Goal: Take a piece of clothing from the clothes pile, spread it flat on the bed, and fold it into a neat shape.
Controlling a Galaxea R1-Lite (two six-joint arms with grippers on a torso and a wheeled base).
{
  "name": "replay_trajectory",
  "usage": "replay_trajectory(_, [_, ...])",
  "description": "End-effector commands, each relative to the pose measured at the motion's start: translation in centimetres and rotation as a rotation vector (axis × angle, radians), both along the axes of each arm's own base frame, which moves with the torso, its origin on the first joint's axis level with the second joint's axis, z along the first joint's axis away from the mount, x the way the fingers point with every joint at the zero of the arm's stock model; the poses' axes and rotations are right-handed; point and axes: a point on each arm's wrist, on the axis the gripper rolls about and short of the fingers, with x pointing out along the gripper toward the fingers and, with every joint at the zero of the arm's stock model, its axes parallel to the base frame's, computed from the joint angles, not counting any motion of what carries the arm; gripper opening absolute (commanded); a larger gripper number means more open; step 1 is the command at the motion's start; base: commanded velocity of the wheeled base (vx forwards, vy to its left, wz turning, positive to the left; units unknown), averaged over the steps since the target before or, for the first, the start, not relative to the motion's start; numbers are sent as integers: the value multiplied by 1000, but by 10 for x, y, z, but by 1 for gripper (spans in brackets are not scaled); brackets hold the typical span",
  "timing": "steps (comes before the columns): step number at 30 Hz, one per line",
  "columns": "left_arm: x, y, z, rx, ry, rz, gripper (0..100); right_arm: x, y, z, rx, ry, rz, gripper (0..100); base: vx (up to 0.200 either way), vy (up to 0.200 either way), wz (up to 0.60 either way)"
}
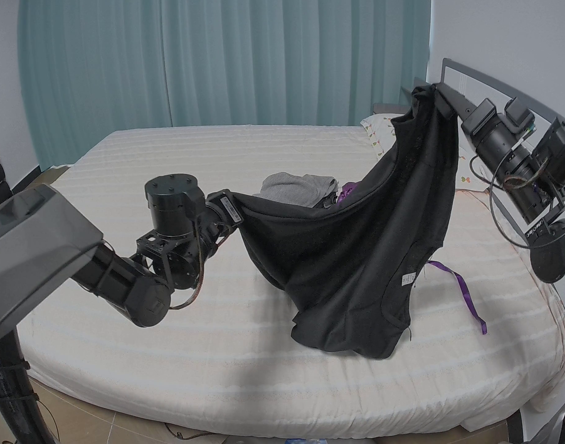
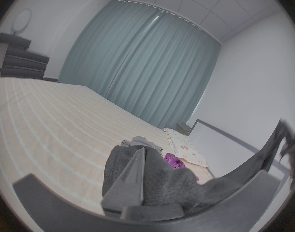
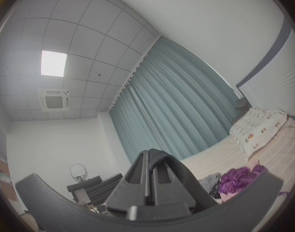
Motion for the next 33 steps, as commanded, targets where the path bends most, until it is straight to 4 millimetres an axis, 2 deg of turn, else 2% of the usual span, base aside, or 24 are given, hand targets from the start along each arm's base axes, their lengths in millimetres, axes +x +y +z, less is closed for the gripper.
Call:
replay_trajectory(1, [-26,18,-10,-99,87,-1,0,13,8,-104,-88,333,-9,0,0,0,0])
replay_trajectory(3, [-30,18,-24,-79,127,-7,0,16,18,-134,-100,424,7,0,0,0,0])
replay_trajectory(5, [-31,17,-26,-77,131,-10,0,16,20,-140,-104,440,9,0,0,0,0])
replay_trajectory(6, [-40,13,-35,-74,149,-28,0,16,30,-167,-109,498,14,0,0,0,0])
replay_trajectory(9, [-55,11,-53,-38,219,-68,0,10,37,-188,-84,547,8,0,0,0,0])
replay_trajectory(12, [-67,15,-67,-12,283,-94,0,1,38,-194,-99,577,0,0,0,0,0])
replay_trajectory(16, [-72,17,-74,-70,324,-87,0,-3,44,-197,-104,583,18,0,0,0,0])
replay_trajectory(23, [-94,18,-88,-78,378,-115,0,-9,43,-191,-93,569,12,0,0,0,0])
replay_trajectory(33, [-92,23,-90,-97,356,-99,0,-18,44,-186,-90,556,19,0,0,0,0])
